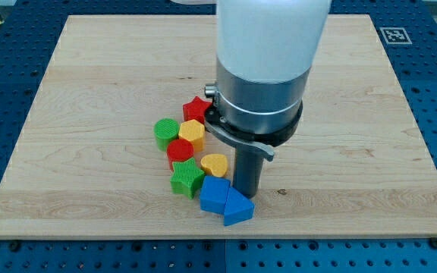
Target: Push the red circle to the bottom left
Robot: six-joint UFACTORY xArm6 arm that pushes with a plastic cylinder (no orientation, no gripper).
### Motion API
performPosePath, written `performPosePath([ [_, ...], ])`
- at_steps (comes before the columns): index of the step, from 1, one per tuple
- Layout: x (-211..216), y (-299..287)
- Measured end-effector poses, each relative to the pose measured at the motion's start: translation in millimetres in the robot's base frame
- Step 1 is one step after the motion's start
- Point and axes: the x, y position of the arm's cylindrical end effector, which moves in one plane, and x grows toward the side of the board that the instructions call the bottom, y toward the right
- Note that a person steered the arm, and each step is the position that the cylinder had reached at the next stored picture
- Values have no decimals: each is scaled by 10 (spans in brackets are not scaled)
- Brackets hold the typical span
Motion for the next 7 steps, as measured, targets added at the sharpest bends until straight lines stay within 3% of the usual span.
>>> performPosePath([
  [2,-308,-121],
  [5,-725,-772],
  [7,-518,-574],
])
